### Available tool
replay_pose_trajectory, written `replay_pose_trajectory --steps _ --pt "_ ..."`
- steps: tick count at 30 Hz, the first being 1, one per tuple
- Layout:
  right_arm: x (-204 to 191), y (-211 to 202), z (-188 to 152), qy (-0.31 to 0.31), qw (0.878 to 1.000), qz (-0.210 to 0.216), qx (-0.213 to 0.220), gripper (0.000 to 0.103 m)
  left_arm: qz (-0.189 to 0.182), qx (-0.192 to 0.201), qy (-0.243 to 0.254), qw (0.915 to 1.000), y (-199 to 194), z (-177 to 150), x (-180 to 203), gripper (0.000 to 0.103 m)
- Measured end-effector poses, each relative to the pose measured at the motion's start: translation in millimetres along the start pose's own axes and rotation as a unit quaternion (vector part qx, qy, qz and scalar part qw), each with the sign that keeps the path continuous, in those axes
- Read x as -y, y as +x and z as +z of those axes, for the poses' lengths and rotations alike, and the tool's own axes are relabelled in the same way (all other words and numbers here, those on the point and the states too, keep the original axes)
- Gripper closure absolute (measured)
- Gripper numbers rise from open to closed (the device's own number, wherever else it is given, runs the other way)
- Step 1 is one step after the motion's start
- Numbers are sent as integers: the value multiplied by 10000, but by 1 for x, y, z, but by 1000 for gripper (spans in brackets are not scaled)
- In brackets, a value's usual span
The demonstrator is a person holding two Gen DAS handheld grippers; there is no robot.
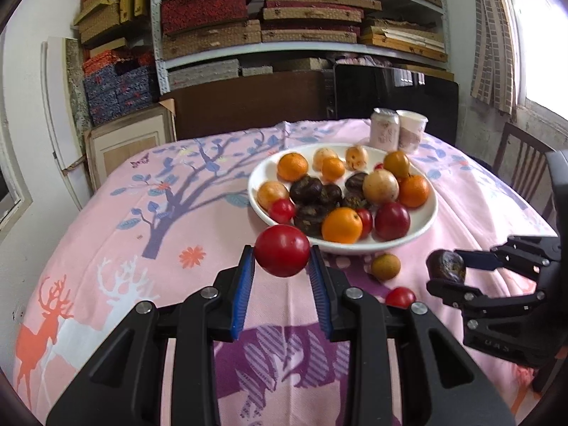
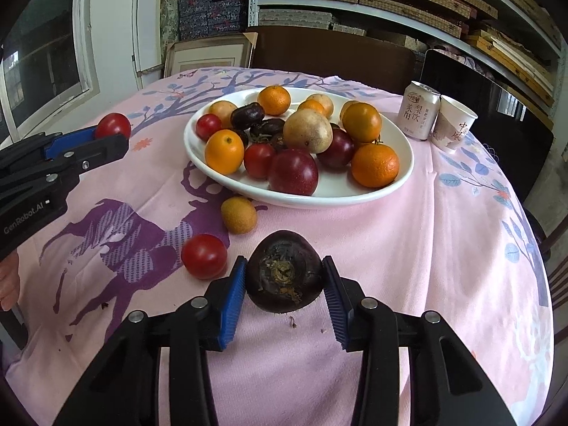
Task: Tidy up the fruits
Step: 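Place the red tomato on the plate with the left tool while the right tool places the dark fruit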
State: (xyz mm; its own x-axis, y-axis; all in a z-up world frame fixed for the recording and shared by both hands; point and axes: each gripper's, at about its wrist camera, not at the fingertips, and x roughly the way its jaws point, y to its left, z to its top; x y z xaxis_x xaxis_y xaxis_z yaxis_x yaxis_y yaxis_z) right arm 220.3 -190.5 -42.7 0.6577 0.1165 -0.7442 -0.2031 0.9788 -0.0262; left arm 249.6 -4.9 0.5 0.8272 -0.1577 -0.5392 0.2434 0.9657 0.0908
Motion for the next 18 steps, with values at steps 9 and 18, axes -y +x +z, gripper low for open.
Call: replay_pose_trajectory --steps 9,18 --pt "26 -20 32 445 9979 -39 473 60 103 2 -37 9999 16 36 10 72" --pt "59 -5 84 624 9952 -145 736 60 26 -177 -481 9987 72 85 11 72"
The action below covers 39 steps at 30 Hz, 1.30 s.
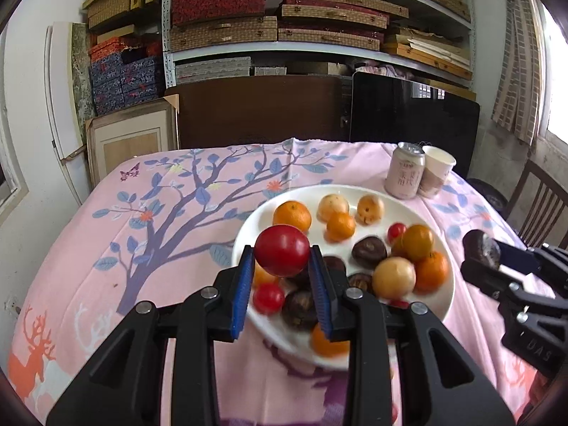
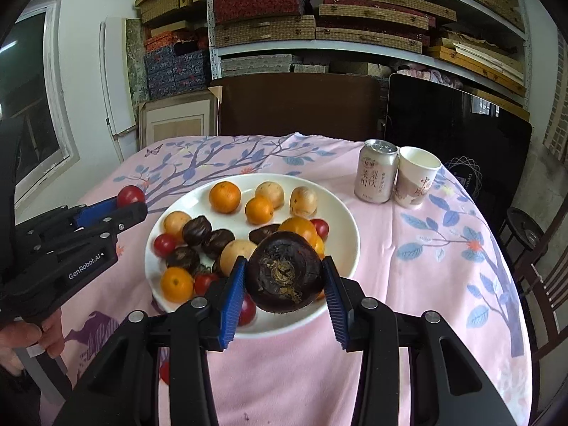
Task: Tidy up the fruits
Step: 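Place the red tomato on the plate with the left tool while the right tool places the dark fruit, then move both open tools back toward the last loose fruits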
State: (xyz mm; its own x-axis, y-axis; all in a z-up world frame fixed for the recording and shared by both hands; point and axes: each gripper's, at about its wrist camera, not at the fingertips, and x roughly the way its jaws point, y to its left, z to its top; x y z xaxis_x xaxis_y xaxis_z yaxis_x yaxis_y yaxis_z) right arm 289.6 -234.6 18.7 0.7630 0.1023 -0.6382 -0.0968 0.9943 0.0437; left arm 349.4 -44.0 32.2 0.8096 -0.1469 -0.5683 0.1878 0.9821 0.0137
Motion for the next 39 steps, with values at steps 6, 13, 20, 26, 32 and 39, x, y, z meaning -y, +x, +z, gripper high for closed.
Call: replay_pose_trajectory --steps 6,13,20,26,32,39 --pt "-2 40 23 -136 9997 188 33 60 -203 14 -25 9998 35 24 8 72" --pt "-9 67 32 -293 9989 336 122 60 -210 113 -4 9997 63 34 6 72" --pt "-17 75 33 -600 9976 181 298 31 -61 435 158 9989 70 37 0 10" --pt "-10 68 30 -592 9973 40 441 9 -76 410 -234 9989 69 36 -11 5" --pt "-2 56 32 -571 9970 -45 520 6 235 500 91 9984 67 31 -6 5" --pt "0 54 33 -588 9969 -177 496 4 292 577 279 9975 59 30 3 5"
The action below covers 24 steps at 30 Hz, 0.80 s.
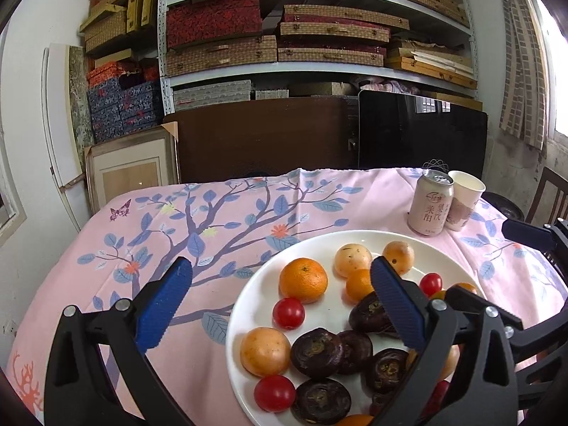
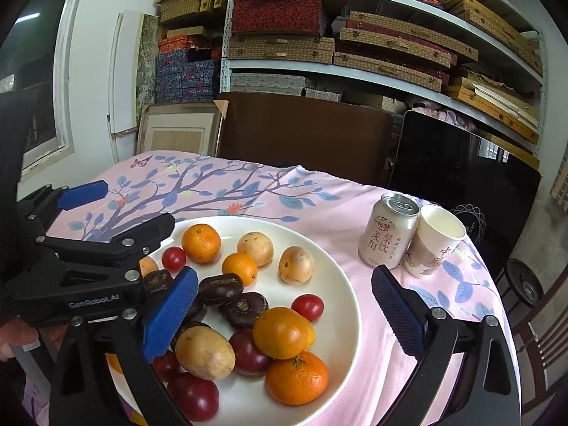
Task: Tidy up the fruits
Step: 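Move both open tools back toward the last loose fruits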
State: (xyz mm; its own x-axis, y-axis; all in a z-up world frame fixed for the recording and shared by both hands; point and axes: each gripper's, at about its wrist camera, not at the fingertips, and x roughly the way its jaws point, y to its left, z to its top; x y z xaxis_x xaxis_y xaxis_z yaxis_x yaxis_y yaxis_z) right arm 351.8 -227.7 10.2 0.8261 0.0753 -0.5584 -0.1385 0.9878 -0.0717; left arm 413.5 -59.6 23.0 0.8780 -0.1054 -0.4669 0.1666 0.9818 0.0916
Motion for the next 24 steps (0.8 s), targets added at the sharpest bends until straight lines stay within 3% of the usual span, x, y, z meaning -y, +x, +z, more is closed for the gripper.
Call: replay_pose_trajectory --steps 6,12,18,24 --pt "3 -11 -1 219 9995 133 -172 4 242 197 329 9990 -24 2 6 5" --pt "4 -48 -10 278 9994 86 -163 4 414 375 545 9970 -73 -7 19 5" --pt "1 -91 -25 290 9994 76 -166 4 372 505 431 9971 -133 -13 22 5" --pt "-10 -117 -50 315 9990 96 -290 4 358 402 334 9980 -176 -42 15 5"
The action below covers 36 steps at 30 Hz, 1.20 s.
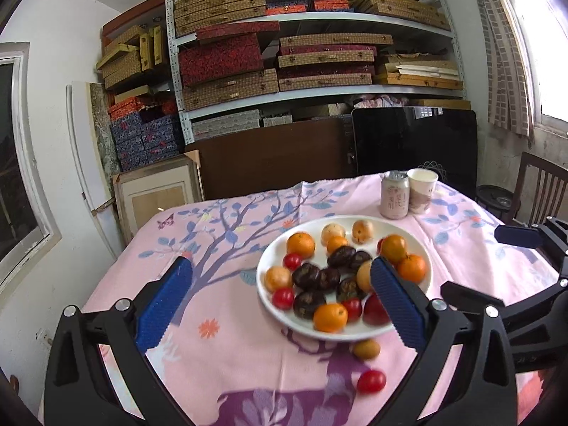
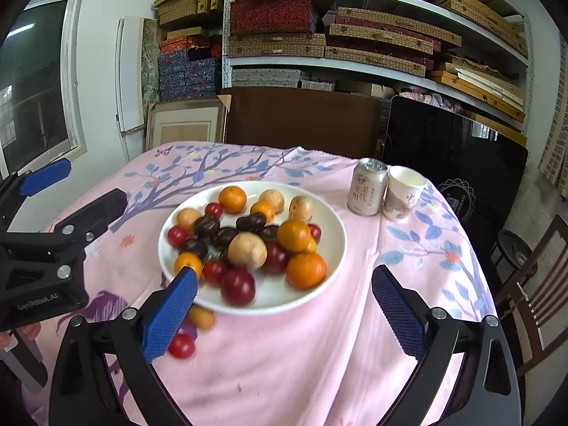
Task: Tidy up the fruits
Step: 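Move both open tools back toward the last loose fruits, then grasp a red tomato on the cloth with the right tool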
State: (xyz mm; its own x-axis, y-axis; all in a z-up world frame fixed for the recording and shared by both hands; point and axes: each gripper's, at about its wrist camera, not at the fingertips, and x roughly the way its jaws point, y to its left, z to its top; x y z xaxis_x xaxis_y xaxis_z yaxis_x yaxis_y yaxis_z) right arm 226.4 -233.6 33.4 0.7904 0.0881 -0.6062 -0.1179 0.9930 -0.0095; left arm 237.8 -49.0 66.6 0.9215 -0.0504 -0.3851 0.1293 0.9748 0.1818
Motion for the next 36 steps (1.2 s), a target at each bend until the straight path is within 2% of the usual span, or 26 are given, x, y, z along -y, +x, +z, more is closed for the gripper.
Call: replay_pose_trajectory --steps 4,7,10,13,15,19,26,27,28,29,30,36 --pt "-9 0 -27 45 9996 -1 -262 4 262 0 16 9997 -13 -32 -14 5" --pt "-17 13 -49 52 9986 -14 -533 4 367 25 -183 9992 -8 -59 -32 5" --pt "-26 31 -67 -45 9963 -13 -861 4 526 -421 -430 9968 10 -78 -49 5" --pt "-38 48 -73 -156 9933 58 -1141 4 321 -952 -861 9912 28 -90 -61 5" --pt "-47 50 -72 -193 9934 170 -1118 4 307 -1111 -950 9888 34 -94 -64 5" --pt "-69 53 -64 -463 9941 193 -958 4 350 -929 -965 9904 29 -93 -64 5" --pt "-79 75 -59 -177 9900 452 -1327 5 524 -901 -656 9924 27 -90 -53 5" --pt "-80 77 -60 -149 9888 522 -1392 19 539 -898 -626 9925 27 -89 -52 5" --pt "-80 78 -60 -157 9883 547 -1416 40 540 -895 -582 9928 27 -89 -50 5" --pt "-80 75 -60 -140 9894 562 -1334 46 534 -901 -553 9930 27 -89 -49 5" --pt "-81 72 -60 -168 9883 806 -1281 75 534 -917 -527 9930 27 -89 -49 5" --pt "-79 60 -63 -363 9883 828 -1230 74 588 -1003 -576 9915 30 -89 -50 5"
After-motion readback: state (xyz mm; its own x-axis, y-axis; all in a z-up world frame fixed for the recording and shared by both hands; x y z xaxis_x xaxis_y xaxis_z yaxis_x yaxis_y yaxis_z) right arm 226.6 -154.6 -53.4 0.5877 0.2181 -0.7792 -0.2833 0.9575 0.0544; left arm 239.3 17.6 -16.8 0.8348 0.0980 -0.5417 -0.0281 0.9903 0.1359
